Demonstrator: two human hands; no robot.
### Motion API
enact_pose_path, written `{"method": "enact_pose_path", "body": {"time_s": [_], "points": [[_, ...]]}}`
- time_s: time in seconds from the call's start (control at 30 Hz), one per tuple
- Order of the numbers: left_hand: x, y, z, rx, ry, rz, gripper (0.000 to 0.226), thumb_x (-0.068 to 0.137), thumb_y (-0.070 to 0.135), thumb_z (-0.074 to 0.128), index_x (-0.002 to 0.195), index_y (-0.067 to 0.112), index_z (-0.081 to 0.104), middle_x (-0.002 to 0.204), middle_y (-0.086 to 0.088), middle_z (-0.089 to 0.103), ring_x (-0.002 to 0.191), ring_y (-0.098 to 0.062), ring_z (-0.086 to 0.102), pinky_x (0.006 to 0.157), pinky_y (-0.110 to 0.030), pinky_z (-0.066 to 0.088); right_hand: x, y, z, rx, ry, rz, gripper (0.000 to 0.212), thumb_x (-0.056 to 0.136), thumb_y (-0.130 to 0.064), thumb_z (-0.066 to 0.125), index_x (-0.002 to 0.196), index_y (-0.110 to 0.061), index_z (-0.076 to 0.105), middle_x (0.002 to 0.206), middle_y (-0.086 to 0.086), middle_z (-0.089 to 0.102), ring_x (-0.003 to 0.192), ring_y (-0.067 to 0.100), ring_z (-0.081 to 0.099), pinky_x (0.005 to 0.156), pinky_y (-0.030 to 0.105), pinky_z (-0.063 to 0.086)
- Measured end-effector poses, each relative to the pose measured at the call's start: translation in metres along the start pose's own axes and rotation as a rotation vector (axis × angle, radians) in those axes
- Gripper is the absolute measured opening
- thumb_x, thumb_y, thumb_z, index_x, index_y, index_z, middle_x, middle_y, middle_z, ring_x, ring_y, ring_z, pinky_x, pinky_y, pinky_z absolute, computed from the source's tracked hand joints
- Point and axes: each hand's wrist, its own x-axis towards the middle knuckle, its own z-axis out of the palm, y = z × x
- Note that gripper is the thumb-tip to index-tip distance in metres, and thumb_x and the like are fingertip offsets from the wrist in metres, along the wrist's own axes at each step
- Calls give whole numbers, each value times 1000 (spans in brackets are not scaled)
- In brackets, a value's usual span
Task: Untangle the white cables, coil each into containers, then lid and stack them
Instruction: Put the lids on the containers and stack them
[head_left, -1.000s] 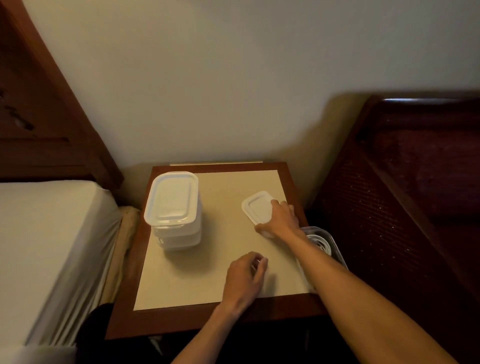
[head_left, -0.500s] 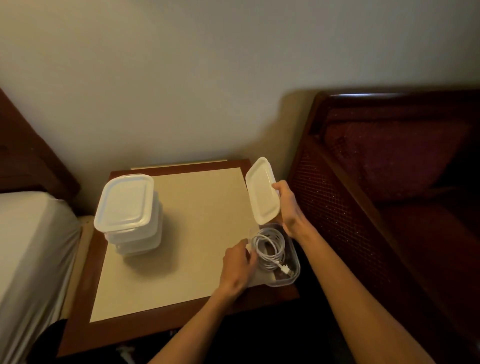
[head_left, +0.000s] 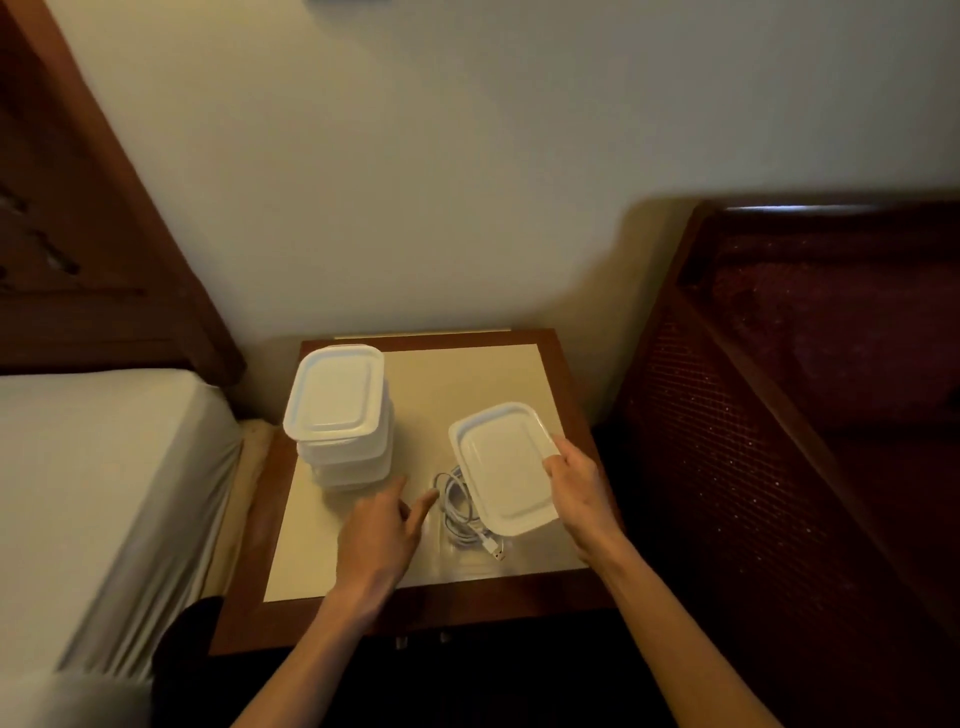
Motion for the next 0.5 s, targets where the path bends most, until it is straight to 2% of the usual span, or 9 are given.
{"method": "enact_pose_path", "body": {"time_s": [0.07, 0.17, 0.23, 0.33, 0.37, 0.43, 0.5], "points": [[-6, 12, -12, -69, 165, 32, 44, 92, 51, 49, 110, 17, 70, 76, 2, 71, 67, -15, 64, 62, -32, 53, -1, -2, 3, -24, -30, -12, 35, 96, -8, 39, 100, -29, 68, 79, -12, 64, 73, 3, 57, 53, 12, 42], [-3, 34, -27, -226, 309, 158, 32, 95, 36, 53, 113, 15, 68, 102, 0, 70, 82, -11, 61, 76, -28, 53, 11, -12, -3, -200, -98, -98, 28, 93, -14, 48, 99, -24, 74, 75, -17, 66, 73, 1, 59, 59, 17, 44], [10, 43, -37, -232, 197, 239, 35, 97, 39, 50, 122, 20, 63, 112, 6, 64, 93, -10, 57, 84, -26, 48, 21, -28, -9, -349, -232, -172, 23, 91, -19, 55, 95, -27, 76, 84, -14, 71, 80, 6, 65, 66, 25, 53], [34, 53, -49, -126, -180, 360, 40, 97, 40, 50, 132, 23, 58, 118, 7, 63, 95, -6, 56, 86, -22, 46, 34, -57, -11, -486, -504, -209, 18, 91, -27, 59, 96, -29, 77, 92, -9, 72, 87, 11, 67, 74, 29, 57], [39, 56, -51, -104, -240, 392, 35, 97, 34, 54, 129, 21, 60, 117, 6, 65, 93, -6, 56, 84, -19, 46, 38, -64, -11, -506, -554, -221, 17, 90, -30, 61, 97, -28, 77, 94, -8, 72, 89, 11, 67, 77, 30, 57], [44, 59, -50, -148, -199, 380, 24, 95, 23, 59, 115, 18, 70, 105, 6, 69, 88, -7, 58, 76, -14, 44, 45, -70, -11, -497, -548, -238, 17, 88, -31, 65, 100, -28, 76, 100, -10, 70, 95, 10, 64, 84, 33, 56], [44, 54, -45, -255, -70, 245, 17, 93, 19, 62, 104, 18, 75, 94, 9, 71, 84, -6, 62, 71, -13, 46, 47, -64, -10, -370, -342, -231, 25, 87, -29, 67, 111, -30, 71, 111, -11, 67, 102, 8, 61, 91, 38, 55]]}}
